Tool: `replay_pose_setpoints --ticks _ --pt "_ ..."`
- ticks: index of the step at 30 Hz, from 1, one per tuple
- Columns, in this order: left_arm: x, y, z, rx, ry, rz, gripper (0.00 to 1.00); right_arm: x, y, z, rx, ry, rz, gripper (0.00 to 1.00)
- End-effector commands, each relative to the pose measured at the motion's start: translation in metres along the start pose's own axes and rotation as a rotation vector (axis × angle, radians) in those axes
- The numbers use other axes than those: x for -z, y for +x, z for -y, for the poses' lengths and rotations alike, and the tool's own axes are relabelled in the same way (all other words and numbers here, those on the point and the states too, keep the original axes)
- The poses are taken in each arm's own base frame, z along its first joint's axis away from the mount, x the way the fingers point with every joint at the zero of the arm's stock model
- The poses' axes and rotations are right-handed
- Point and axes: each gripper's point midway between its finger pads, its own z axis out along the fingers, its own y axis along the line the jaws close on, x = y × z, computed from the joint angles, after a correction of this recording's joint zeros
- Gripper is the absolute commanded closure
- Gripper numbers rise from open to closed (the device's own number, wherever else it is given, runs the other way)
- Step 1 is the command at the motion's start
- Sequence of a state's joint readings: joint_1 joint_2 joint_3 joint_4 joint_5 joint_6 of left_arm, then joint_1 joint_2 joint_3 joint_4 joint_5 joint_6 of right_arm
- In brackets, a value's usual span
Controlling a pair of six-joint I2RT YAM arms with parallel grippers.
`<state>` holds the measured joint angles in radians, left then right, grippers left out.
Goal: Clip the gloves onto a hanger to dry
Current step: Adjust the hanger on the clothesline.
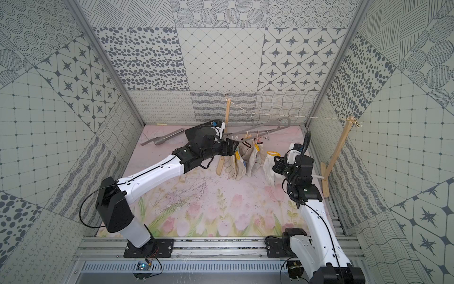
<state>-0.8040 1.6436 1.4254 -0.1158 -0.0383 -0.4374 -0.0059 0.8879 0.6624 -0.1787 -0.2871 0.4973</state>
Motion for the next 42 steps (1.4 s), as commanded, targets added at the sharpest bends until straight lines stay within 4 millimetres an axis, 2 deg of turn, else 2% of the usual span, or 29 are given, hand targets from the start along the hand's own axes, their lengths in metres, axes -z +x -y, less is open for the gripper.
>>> replay_pose_setpoints --ticks 1,4,8,15,25,31,37,42 --pt "0.013 -0.007 0.018 -0.038 0.003 0.048 0.16 0.000 -0.021 -0.008 0.031 -0.015 0.069 0.94" --pt "0.019 -0.005 0.024 -0.061 -0.077 0.047 0.16 -0.003 -0.019 -0.001 0.031 0.014 0.063 0.94" --pt "0.022 -0.001 0.044 -0.038 -0.070 0.069 0.16 -0.003 -0.019 0.004 0.031 0.040 0.070 0.93" --pt "0.018 -0.006 0.071 -0.012 -0.006 0.087 0.16 -0.004 -0.034 0.002 0.073 0.050 0.098 0.93" --pt "0.009 -0.011 0.113 -0.146 0.139 0.078 0.15 -0.010 -0.047 -0.003 0.101 0.021 0.115 0.92" --pt "0.008 -0.007 0.135 -0.144 0.213 0.071 0.14 -0.010 -0.055 -0.001 0.090 0.021 0.123 0.92" --pt "0.001 0.000 0.146 -0.122 0.115 0.067 0.13 -0.008 -0.057 0.005 0.073 0.037 0.131 0.92" --pt "0.003 0.007 0.176 -0.144 0.125 0.081 0.12 -0.004 -0.055 0.011 0.055 0.045 0.140 0.92"
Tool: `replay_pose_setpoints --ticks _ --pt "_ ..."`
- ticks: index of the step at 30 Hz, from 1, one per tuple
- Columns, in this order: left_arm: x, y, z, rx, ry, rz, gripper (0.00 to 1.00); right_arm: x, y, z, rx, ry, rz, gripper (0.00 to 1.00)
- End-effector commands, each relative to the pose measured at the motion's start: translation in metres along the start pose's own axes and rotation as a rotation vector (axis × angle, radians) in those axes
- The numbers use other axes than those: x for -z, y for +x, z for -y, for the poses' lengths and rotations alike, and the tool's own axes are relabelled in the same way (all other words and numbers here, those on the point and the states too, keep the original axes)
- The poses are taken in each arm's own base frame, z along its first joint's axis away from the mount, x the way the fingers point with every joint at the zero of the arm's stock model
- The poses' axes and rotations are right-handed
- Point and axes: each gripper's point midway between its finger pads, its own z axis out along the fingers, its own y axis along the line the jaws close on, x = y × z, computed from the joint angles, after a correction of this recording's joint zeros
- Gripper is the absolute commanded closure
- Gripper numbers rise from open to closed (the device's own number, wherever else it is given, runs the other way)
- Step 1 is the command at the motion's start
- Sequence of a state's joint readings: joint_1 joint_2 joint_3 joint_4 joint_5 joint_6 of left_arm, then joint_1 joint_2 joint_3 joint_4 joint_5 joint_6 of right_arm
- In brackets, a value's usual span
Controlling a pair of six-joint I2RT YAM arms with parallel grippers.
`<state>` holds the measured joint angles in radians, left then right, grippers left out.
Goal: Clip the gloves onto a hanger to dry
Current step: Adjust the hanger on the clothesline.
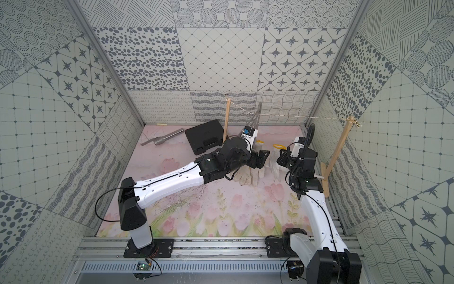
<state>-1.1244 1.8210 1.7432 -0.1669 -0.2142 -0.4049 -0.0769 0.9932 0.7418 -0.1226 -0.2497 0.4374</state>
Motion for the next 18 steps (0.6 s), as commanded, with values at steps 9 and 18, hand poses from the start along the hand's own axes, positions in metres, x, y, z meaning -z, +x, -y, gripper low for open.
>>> replay_pose_setpoints --ticks 9,18 --pt "0.030 0.001 0.020 -0.009 -0.061 0.057 0.12 0.014 -0.014 -0.003 -0.004 -0.043 0.062 0.91" --pt "0.103 0.020 -0.026 0.025 -0.130 0.057 0.16 0.015 -0.011 -0.008 -0.008 -0.082 0.054 0.92"
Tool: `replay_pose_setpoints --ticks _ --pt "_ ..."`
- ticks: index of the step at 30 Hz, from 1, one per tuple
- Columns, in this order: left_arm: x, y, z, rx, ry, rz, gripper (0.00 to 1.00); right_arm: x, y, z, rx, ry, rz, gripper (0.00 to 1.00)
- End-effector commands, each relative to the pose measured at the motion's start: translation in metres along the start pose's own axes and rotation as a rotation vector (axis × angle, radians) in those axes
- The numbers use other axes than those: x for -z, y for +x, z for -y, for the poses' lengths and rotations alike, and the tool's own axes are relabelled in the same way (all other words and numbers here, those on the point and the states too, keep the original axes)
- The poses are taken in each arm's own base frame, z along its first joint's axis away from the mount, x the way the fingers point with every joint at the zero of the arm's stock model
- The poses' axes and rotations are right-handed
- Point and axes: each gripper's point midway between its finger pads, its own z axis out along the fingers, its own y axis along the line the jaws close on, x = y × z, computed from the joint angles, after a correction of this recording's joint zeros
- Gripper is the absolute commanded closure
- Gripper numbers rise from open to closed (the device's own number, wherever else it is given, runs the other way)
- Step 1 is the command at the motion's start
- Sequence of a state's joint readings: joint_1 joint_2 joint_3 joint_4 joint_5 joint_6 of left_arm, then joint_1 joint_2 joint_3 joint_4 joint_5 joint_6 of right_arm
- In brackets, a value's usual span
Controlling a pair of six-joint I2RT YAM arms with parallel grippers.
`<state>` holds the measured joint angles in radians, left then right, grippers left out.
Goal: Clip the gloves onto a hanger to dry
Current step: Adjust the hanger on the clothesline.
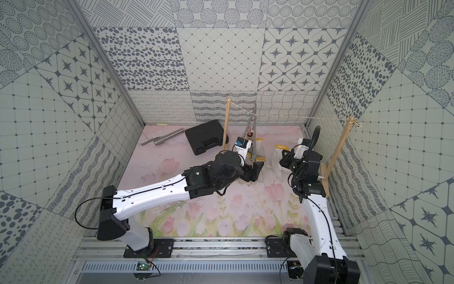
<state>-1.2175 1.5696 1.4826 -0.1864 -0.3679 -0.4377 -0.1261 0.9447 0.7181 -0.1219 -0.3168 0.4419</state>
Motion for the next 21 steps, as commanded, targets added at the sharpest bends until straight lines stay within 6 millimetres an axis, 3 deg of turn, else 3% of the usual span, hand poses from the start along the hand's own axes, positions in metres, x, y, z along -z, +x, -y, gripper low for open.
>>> replay_pose_setpoints --ticks 1,6,8,12,14,21 --pt "0.036 -0.003 -0.026 0.022 -0.053 0.053 0.17 0.002 -0.008 -0.011 0.005 -0.058 0.037 0.92" --pt "0.042 -0.006 0.005 -0.058 0.104 -0.002 0.23 0.001 -0.008 -0.013 -0.011 -0.080 0.044 0.93" --pt "0.040 -0.011 0.022 -0.033 0.174 -0.012 0.30 0.001 -0.008 -0.014 -0.011 -0.082 0.041 0.93" --pt "0.030 -0.026 0.070 0.035 0.380 -0.003 0.57 0.004 -0.010 -0.015 -0.008 -0.083 0.050 0.93" --pt "0.013 -0.032 0.086 0.055 0.405 -0.013 0.67 0.004 -0.012 -0.014 -0.007 -0.072 0.053 0.93" --pt "-0.076 -0.062 0.114 0.100 0.293 0.016 0.68 0.001 -0.014 -0.006 -0.024 -0.037 0.051 0.92"
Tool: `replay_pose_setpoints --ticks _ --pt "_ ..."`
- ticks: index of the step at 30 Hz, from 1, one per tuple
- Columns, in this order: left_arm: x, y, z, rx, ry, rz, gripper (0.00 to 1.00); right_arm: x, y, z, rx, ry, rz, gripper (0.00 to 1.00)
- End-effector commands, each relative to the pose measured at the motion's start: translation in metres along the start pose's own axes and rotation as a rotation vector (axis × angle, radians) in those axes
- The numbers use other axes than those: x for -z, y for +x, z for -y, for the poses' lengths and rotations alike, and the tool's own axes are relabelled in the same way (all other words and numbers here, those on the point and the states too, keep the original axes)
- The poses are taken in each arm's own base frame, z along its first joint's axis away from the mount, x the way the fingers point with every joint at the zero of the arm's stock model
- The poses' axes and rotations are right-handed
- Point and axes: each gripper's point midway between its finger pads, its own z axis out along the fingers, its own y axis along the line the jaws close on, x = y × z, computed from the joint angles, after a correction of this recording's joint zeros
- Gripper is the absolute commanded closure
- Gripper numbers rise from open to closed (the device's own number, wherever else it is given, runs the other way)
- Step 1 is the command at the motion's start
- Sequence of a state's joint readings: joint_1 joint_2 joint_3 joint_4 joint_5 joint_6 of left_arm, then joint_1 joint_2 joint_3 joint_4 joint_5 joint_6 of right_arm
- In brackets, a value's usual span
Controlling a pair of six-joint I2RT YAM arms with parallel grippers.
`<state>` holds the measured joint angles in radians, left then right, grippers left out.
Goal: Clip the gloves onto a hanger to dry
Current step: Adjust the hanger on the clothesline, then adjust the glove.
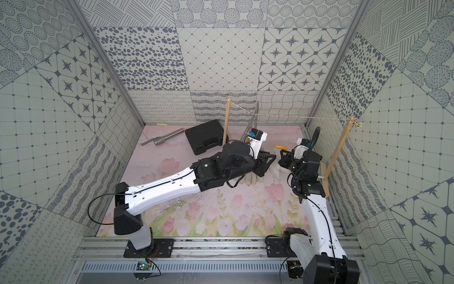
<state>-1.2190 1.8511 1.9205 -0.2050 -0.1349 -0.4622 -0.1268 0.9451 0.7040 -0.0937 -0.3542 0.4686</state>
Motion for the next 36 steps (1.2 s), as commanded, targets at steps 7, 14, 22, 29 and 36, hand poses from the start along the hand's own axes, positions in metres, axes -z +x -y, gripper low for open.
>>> replay_pose_setpoints --ticks 7,14,22,29,36 --pt "-0.112 -0.028 -0.023 0.086 -0.126 0.206 0.97 0.005 -0.020 0.008 -0.027 0.021 0.079 0.91" --pt "-0.133 -0.025 -0.097 0.136 -0.300 0.305 1.00 0.004 -0.015 0.013 -0.043 0.021 0.067 0.90" --pt "-0.136 -0.003 -0.180 0.158 -0.468 0.236 0.99 -0.004 -0.008 0.018 -0.068 0.012 0.055 0.91" --pt "-0.112 0.003 -0.225 0.108 -0.518 0.176 0.87 -0.021 0.000 -0.003 -0.006 -0.153 0.002 0.92" --pt "-0.074 0.007 -0.249 0.055 -0.461 0.132 0.71 -0.031 0.003 -0.019 0.089 -0.206 -0.032 0.93"
